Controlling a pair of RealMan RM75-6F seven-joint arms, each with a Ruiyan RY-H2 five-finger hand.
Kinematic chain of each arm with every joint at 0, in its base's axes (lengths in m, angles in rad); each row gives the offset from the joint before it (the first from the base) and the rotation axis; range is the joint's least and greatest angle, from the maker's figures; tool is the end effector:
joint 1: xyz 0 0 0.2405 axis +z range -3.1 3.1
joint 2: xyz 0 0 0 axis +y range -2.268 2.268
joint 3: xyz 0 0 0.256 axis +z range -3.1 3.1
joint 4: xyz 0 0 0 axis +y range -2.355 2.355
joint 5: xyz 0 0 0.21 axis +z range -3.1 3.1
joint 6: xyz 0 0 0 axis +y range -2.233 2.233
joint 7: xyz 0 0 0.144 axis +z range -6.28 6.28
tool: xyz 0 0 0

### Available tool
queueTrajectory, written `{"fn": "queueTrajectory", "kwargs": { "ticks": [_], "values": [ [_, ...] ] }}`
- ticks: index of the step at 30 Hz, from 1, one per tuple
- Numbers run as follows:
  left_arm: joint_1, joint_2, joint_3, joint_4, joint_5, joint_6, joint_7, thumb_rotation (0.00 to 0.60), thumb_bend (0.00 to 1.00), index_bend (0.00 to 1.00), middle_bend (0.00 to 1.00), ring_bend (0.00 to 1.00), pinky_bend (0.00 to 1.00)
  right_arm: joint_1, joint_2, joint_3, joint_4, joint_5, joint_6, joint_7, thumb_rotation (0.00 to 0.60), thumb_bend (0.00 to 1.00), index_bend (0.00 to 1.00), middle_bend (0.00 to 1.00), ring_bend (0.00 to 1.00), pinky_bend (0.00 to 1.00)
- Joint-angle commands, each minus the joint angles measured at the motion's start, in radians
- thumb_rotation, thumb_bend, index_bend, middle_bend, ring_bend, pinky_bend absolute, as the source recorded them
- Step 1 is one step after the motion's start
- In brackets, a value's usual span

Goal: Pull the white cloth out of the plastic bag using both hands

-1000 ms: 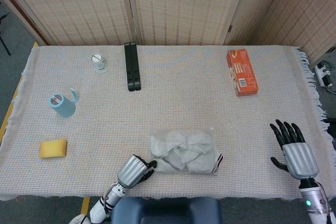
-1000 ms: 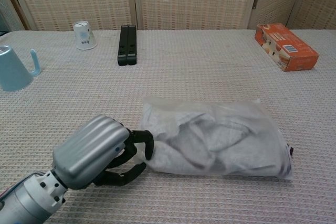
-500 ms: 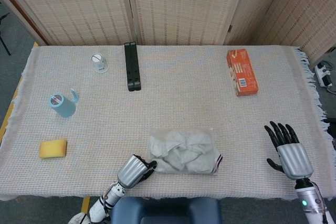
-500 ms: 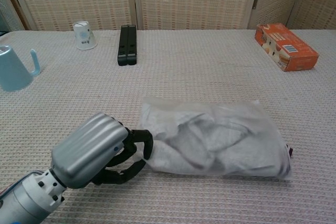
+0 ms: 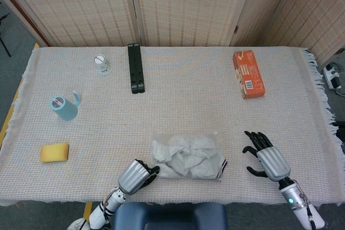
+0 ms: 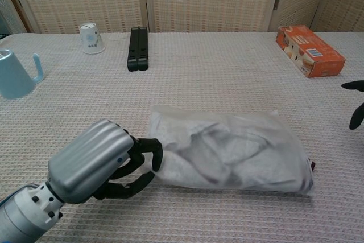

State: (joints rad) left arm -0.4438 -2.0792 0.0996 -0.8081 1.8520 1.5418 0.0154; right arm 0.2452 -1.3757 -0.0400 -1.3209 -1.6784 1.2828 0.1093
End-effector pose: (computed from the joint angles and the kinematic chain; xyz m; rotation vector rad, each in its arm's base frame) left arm -0.1588 0.2078 -0.1127 -1.9371 -0.5717 -1.4586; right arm -0.3055 -0.2077 0.0521 1.7821 -0.9818 0.9328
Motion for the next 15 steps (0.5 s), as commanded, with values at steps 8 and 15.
{"fn": "queueTrajectory", "kwargs": {
  "ticks": [8,15],
  "values": [
    [-0.004,0.004,0.002,-0.004,-0.006,-0.002,0.006,0.600,0.49,0.75,1.00,1.00,1.00,0.043,-0.107,-0.018,0.122,-0.040,-0.008,0.039,0.600,0.24,0.44,0.00,0.00,0.00],
    [-0.008,0.008,-0.002,-0.007,-0.013,-0.003,0.011,0.600,0.49,0.75,1.00,1.00,1.00,0.060,-0.181,-0.027,0.211,-0.072,0.022,0.053,0.600,0.25,0.44,0.00,0.00,0.00]
  ]
}}
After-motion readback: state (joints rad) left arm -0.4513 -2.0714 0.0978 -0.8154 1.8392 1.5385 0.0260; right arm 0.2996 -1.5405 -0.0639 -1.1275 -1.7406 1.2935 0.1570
